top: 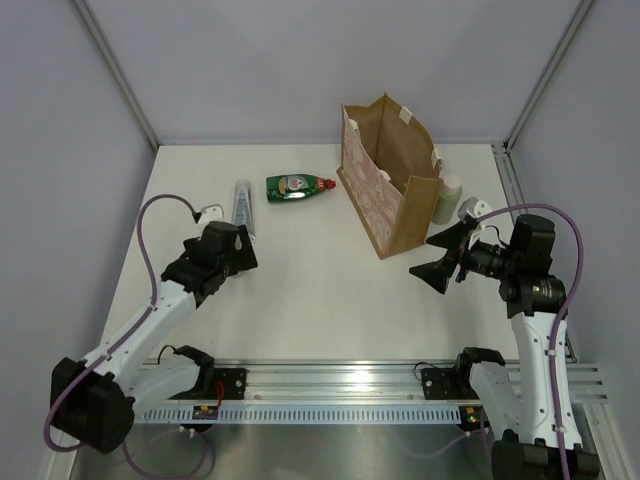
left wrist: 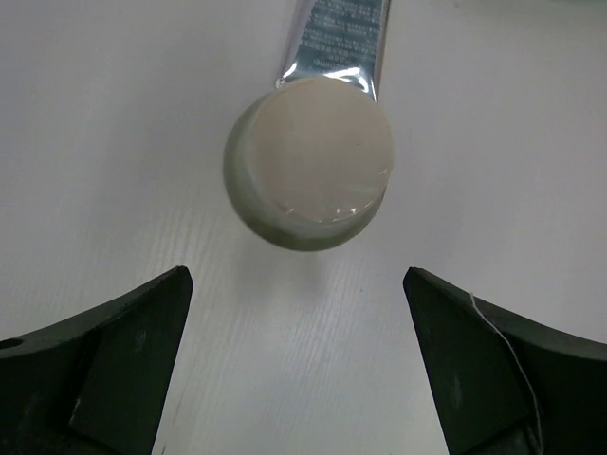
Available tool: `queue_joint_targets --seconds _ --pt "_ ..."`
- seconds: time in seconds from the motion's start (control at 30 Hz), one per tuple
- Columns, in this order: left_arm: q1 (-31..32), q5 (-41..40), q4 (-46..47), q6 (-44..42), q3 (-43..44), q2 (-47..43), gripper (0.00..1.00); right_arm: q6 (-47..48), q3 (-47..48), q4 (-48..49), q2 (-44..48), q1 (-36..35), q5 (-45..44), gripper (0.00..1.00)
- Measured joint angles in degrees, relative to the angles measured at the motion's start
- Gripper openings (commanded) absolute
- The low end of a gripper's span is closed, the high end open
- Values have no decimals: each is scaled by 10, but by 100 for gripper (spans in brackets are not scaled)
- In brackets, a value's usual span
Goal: Place the personal care products into the canvas bag
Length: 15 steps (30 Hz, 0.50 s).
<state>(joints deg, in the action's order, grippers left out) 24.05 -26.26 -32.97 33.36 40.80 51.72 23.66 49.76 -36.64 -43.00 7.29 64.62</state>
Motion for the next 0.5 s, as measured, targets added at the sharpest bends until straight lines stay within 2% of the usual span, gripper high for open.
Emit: queue_joint_targets --seconds 0.03,0.2,0.43,0.5 --pt "-6 24 20 -20 0 43 99 0 0 2 0 2 2 98" --pt "-25 68 53 -81 18 147 99 5 -1 4 -7 3 7 98" --pt "-46 63 84 -112 39 193 99 7 -2 4 -13 4 11 98" --pt "-47 61 93 -119 42 199 96 8 -2 4 -14 4 11 98"
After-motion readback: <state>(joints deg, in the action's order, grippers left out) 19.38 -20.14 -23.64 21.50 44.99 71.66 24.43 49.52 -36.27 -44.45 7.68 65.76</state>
